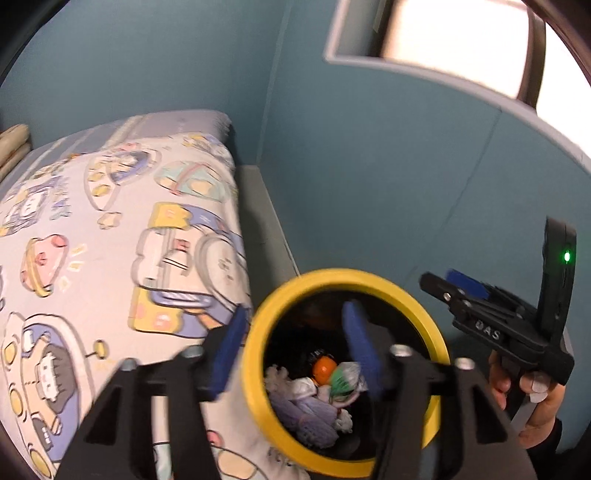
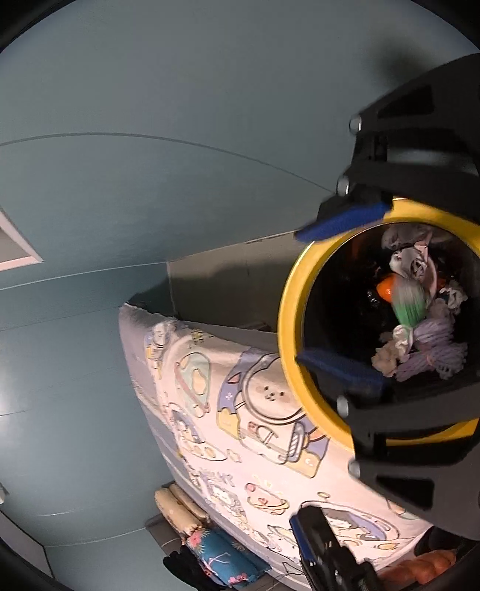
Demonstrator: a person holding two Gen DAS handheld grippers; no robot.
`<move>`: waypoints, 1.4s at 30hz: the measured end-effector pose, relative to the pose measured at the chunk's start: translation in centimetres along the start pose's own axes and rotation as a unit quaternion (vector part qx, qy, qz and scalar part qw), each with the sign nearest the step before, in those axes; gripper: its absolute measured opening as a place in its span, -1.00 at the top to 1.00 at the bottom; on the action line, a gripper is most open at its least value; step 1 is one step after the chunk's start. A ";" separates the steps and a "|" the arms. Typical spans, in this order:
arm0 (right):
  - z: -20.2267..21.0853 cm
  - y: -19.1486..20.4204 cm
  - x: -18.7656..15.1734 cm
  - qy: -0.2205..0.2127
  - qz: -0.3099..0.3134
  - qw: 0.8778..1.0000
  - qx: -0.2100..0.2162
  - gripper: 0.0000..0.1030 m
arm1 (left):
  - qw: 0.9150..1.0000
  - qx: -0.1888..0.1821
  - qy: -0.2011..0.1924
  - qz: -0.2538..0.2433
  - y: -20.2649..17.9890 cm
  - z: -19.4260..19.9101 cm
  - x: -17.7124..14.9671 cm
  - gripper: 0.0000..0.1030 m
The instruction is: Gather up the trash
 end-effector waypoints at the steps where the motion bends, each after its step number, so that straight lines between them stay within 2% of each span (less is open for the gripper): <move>1: 0.2 0.4 0.2 -0.004 0.005 1.000 -0.002 -0.32 | 1.000 0.005 -0.012 0.006 0.8 0.8 0.2 -0.22; 2: 0.4 0.9 0.5 -0.010 0.015 1.000 -0.009 -0.40 | 1.000 0.009 -0.020 0.009 1.4 1.4 0.4 -0.27; 5: 1.0 2.6 1.3 -0.033 0.033 0.998 -0.031 -0.70 | 0.997 0.043 -0.061 0.025 4.5 4.4 0.8 -0.66; 6: 1.0 3.2 1.4 -0.036 0.037 0.998 -0.030 -0.74 | 0.996 0.053 -0.072 0.031 5.3 5.2 0.9 -0.77; 8: 1.1 4.5 1.8 -0.042 0.046 0.998 -0.029 -0.82 | 0.991 0.075 -0.100 0.055 7.6 7.2 1.0 -0.84; 11: 1.3 6.9 2.2 -0.054 0.067 0.996 -0.037 -0.84 | 0.985 0.089 -0.123 0.084 10.7 9.8 0.9 -0.85; 13: 1.4 8.5 2.3 -0.060 0.078 0.994 -0.041 -0.84 | 0.977 0.118 -0.143 0.105 13.1 11.8 0.3 -0.85; 17: 2.3 13.2 2.2 -0.088 0.102 0.991 -0.003 -0.84 | 0.962 0.161 -0.177 0.130 16.6 15.2 -1.2 -0.85; 21: 2.7 18.6 1.5 -0.089 0.132 0.987 0.031 -0.84 | 0.942 0.227 -0.207 0.131 19.5 18.8 -2.7 -0.85; 24: 3.7 23.1 0.7 -0.109 0.151 0.980 0.071 -0.84 | 0.933 0.266 -0.200 0.138 21.0 21.0 -4.0 -0.85; 27: 5.3 26.0 0.6 -0.135 0.157 0.975 0.076 -0.84 | 0.920 0.282 -0.208 0.175 22.3 23.2 -5.2 -0.85; 32: 8.2 28.6 0.7 -0.165 0.152 0.971 0.082 -0.84 | 0.900 0.317 -0.236 0.184 22.5 26.4 -6.1 -0.85; 38: 10.4 29.7 0.2 -0.190 0.138 0.969 0.081 -0.84 | 0.889 0.339 -0.248 0.184 20.8 28.1 -7.2 -0.85; 42: 10.9 29.7 -0.4 -0.200 0.133 0.968 0.075 -0.84 | 0.884 0.351 -0.250 0.180 19.5 28.6 -8.0 -0.85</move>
Point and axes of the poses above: each gripper's, at about its wrist camera, not at the fingertips, and z roughly against the way its jaws point, y to its left, x to its top, the point moved 7 cm from there along -z, roughly the way its jaws point, and after that the axes turned 7 degrees about x, right-handed, at the moved point
